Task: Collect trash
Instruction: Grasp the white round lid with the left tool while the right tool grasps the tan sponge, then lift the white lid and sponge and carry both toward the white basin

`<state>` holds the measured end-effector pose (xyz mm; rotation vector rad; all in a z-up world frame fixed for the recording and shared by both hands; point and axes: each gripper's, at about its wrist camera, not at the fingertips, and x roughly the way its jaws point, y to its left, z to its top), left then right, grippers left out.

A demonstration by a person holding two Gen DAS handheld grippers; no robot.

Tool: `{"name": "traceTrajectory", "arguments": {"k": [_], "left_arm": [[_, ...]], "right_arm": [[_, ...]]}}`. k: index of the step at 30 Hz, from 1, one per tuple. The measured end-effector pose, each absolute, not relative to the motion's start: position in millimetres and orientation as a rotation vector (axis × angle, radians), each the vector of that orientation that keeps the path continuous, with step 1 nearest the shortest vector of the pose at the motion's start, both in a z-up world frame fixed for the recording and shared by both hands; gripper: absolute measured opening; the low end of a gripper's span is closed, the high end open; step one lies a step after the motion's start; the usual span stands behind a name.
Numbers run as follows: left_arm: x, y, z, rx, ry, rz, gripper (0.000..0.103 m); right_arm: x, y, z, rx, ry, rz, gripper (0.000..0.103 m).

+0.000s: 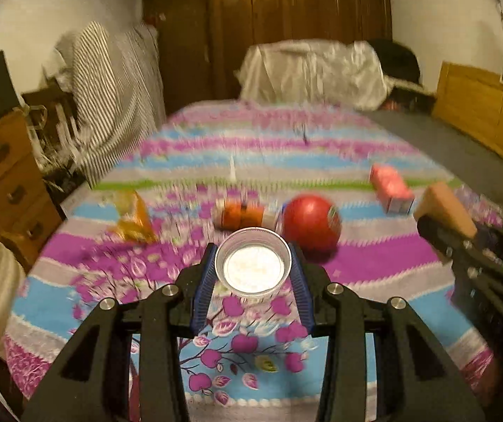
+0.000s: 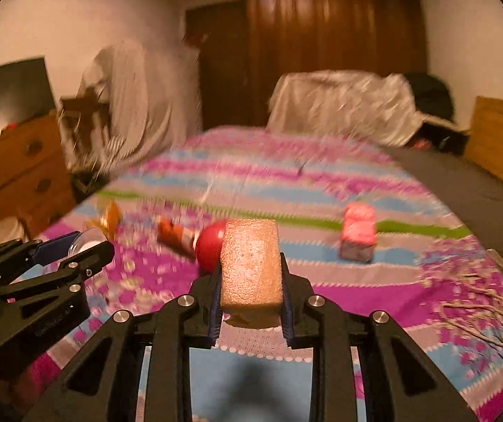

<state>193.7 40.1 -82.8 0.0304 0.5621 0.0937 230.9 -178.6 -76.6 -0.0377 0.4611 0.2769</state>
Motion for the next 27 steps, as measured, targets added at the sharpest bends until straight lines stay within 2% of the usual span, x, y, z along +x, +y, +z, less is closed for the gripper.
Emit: {"name": "traceTrajectory", "arguments": {"k": [8, 20, 27], "left_arm": [[158, 31, -49, 0.004, 0.423, 0.117, 0.039], [143, 21, -41, 0.009, 0.401, 0.114, 0.039], [143, 59, -31, -0.007, 0.390, 0.192, 0.039]], "right_arm": [[175, -201, -40, -0.029, 0.304, 0.167, 0.027], [156, -205, -29, -0.028, 0.288, 0.165, 0.027], [160, -171, -11, -0.051, 0.266, 0.248, 0.027]]}}
